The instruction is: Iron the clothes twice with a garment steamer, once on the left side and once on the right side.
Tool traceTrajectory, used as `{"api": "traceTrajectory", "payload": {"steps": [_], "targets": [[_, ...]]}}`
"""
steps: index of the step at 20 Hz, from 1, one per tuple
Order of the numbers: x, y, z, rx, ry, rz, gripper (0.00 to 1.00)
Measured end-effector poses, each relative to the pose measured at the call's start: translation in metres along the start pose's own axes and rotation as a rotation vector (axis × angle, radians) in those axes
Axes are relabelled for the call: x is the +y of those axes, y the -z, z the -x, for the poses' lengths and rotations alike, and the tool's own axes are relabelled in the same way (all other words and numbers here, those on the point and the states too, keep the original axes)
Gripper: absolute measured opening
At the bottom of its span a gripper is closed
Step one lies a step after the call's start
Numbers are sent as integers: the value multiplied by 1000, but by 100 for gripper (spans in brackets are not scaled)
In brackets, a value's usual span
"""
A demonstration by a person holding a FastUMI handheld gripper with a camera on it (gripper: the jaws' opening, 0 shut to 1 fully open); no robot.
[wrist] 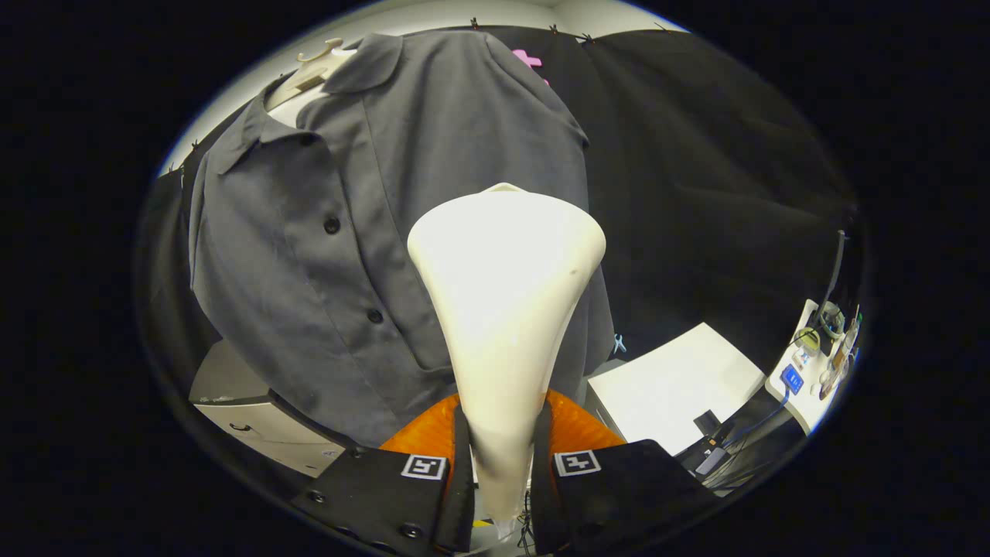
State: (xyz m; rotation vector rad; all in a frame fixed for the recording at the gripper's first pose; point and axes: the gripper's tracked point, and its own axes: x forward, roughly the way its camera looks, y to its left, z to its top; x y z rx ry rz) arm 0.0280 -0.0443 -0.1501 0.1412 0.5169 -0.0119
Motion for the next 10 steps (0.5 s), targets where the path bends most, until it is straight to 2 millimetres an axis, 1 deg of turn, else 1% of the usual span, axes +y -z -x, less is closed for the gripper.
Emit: {"api": "traceTrajectory", "payload": {"steps": [3, 6, 7, 8, 10], "targets": [[13, -37, 25, -81, 10, 42, 37], [32, -69, 50, -162, -4, 53, 37], [39, -83, 60, -195, -20, 61, 37], [49, -96, 66, -232, -36, 71, 37], [59, -112, 82, -286, -55, 95, 37]]}}
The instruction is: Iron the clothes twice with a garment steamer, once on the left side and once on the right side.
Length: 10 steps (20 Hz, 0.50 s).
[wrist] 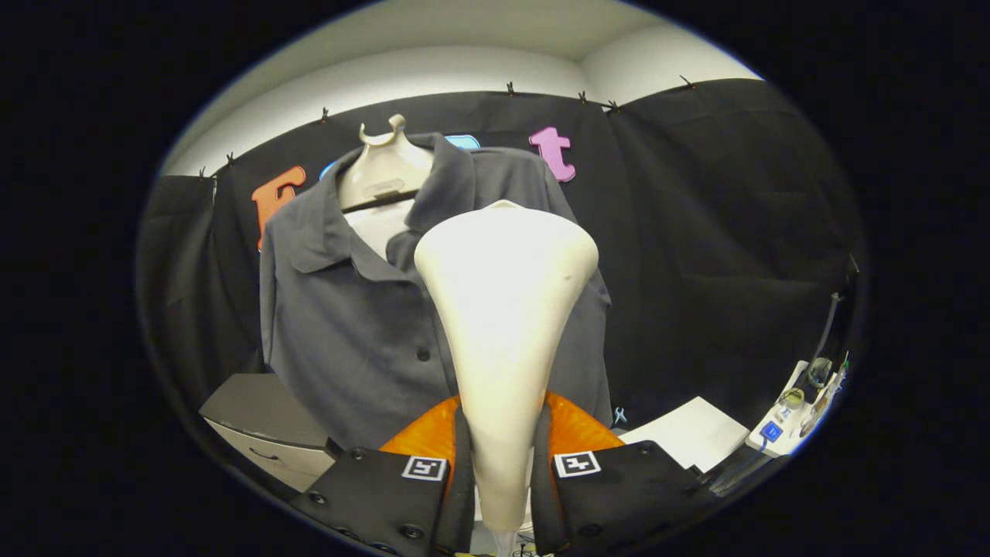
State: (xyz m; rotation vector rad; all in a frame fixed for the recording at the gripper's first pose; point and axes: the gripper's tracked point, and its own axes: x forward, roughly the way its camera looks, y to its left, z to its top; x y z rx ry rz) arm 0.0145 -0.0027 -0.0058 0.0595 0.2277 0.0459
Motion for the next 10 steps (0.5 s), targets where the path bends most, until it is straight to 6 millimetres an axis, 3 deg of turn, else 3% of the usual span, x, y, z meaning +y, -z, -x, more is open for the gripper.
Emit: {"api": "traceTrajectory", "payload": {"steps": [5, 10], "targets": [[10, -20, 17, -66, -5, 17, 37], [15, -4, 12, -34, -17, 17, 37]]}}
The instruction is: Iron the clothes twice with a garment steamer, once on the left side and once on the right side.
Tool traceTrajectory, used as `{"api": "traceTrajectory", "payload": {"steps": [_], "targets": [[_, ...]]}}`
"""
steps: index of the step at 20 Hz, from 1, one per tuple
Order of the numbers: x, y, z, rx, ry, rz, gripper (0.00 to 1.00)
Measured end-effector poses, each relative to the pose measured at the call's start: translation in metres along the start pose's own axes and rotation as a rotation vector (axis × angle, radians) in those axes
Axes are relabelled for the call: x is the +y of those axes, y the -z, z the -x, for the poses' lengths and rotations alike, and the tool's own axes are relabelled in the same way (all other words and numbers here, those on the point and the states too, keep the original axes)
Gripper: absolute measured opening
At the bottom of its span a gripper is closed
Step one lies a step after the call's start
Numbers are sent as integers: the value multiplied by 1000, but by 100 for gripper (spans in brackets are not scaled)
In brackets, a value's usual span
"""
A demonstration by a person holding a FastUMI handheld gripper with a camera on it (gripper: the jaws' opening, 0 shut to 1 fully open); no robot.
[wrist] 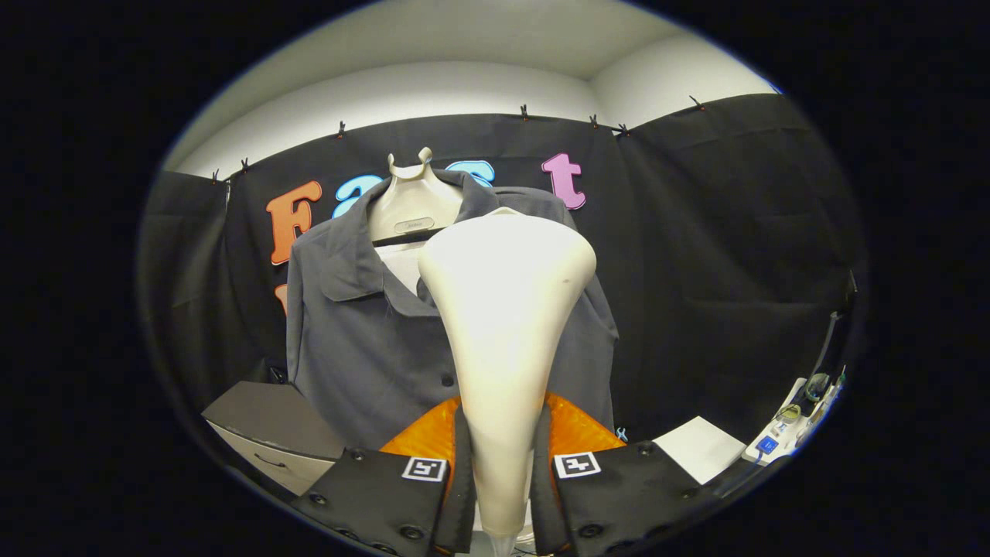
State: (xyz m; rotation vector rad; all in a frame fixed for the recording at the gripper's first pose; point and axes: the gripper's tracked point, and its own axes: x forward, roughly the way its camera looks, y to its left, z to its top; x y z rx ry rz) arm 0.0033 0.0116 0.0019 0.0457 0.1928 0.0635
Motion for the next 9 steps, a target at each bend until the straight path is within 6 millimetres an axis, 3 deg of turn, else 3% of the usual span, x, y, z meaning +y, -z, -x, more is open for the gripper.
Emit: {"api": "traceTrajectory", "payload": {"steps": [9], "targets": [[9, 10, -9, 25, -25, -14, 37]]}}
